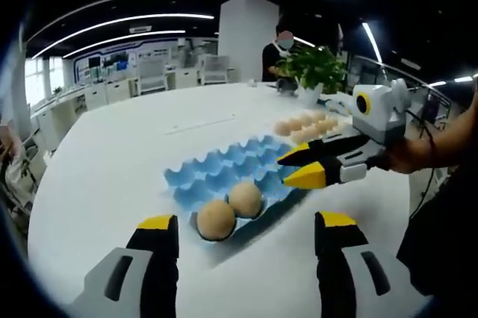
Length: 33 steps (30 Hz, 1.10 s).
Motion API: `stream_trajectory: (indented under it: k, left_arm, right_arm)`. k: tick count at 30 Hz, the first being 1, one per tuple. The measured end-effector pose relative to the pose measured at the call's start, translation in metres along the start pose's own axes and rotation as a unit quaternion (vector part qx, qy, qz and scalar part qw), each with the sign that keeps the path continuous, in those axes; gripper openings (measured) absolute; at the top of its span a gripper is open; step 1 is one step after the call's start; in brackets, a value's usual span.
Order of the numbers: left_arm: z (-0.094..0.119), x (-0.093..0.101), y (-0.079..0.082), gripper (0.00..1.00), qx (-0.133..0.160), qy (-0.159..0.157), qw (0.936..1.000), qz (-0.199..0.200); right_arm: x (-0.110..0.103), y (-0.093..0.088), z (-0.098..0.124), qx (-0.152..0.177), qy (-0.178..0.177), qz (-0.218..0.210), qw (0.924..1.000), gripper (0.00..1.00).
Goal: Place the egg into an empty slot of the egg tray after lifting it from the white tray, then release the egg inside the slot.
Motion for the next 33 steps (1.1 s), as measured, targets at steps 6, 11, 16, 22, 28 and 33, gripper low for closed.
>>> stream_trajectory:
  k: [6, 11, 16, 22, 28, 33]
  left_arm:
    - [0.000, -0.001, 0.000, 0.74, 0.002, 0.001, 1.0000, 0.002]
    - [0.001, -0.001, 0.000, 0.73, 0.003, 0.000, 1.0000, 0.001]
    - [0.000, 0.000, -0.001, 0.72, 0.003, -0.002, 1.0000, 0.003]
    - [0.001, -0.001, -0.002, 0.70, 0.002, 0.001, 1.0000, 0.000]
    - [0.002, -0.003, -0.003, 0.69, 0.000, 0.006, 1.0000, -0.001]
    - [0.001, -0.002, -0.004, 0.69, -0.003, 0.004, 1.0000, 0.000]
  right_arm:
    - [0.020, -0.004, 0.020, 0.008, -0.044, -0.018, 0.9989, 0.24]
    - [0.037, -0.006, 0.041, 0.023, -0.083, -0.036, 0.9956, 0.24]
    - [0.063, -0.006, 0.066, 0.032, -0.133, -0.038, 0.9899, 0.24]
    - [0.100, 0.002, 0.098, 0.061, -0.205, -0.058, 0.9751, 0.24]
    - [0.130, 0.012, 0.131, 0.121, -0.270, -0.101, 0.9501, 0.24]
    - [0.149, 0.006, 0.143, 0.116, -0.301, -0.108, 0.9401, 0.24]
Point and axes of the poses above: the point that each gripper's makers call its tool centre point, and the gripper's own axes: z roughly backward along the fingers, x roughly to its right, y roughly out of its top, the point moved 5 cm from there along z, roughly backward along the fingers, and after that the axes turned 15 degrees about -z, right-handed, at the moved point
